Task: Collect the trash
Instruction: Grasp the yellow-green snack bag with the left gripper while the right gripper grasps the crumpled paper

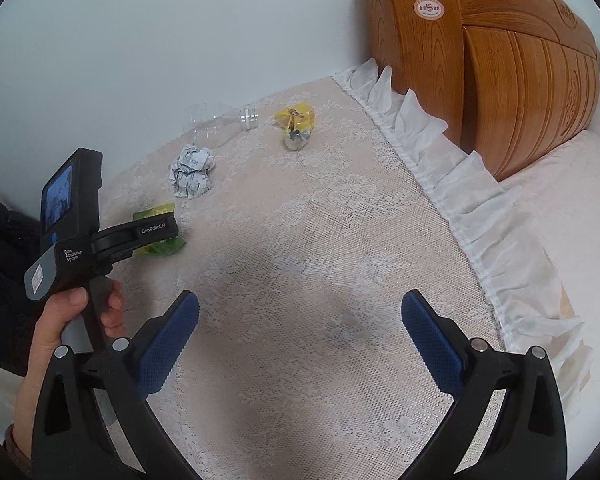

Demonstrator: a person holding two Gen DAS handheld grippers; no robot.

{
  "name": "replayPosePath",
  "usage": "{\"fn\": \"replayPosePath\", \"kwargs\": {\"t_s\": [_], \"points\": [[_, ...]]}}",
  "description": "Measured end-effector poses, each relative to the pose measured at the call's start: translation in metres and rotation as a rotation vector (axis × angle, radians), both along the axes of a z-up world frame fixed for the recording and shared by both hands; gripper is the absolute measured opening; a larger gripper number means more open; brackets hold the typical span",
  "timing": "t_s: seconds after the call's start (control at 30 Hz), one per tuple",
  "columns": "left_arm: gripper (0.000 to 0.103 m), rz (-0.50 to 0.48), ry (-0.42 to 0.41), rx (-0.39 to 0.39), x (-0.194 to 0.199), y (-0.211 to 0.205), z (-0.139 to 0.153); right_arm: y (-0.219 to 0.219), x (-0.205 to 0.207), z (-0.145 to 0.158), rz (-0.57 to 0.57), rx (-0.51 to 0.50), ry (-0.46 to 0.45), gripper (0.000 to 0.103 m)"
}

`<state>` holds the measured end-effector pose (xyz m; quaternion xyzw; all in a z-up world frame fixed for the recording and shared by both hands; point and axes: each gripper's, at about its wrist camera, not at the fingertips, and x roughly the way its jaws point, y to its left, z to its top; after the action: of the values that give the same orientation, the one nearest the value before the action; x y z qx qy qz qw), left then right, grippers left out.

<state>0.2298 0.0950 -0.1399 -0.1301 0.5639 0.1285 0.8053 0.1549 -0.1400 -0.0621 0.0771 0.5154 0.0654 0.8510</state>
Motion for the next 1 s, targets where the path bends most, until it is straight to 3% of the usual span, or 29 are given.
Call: {"fn": "replayPosePath", "kwargs": {"t_s": [0.1,0.47,0.73,1.0], "points": [[0.051,-0.005,-0.008,0.021,0.0,-0.005,0.001,0.002,0.004,-0.004,0.008,0.007,-0.004,0.101],[0.045,-0.057,-0.025,-0.054,-0.004,0.01,0.007,0.018,0.029,-0.012,0.07,0.026,-0.007,0.101],[0.045,-0.099,-0.097,0.074,-0.034,0.031,0.036,0.075,0.099,-0.027,0.199,-0.017,-0.022,0.101],[0.044,-0.093,-0.083,0.078,-0.046,0.06,0.031,0.142,0.166,-0.064,0.207,-0.028,0.043,0.1]]}}
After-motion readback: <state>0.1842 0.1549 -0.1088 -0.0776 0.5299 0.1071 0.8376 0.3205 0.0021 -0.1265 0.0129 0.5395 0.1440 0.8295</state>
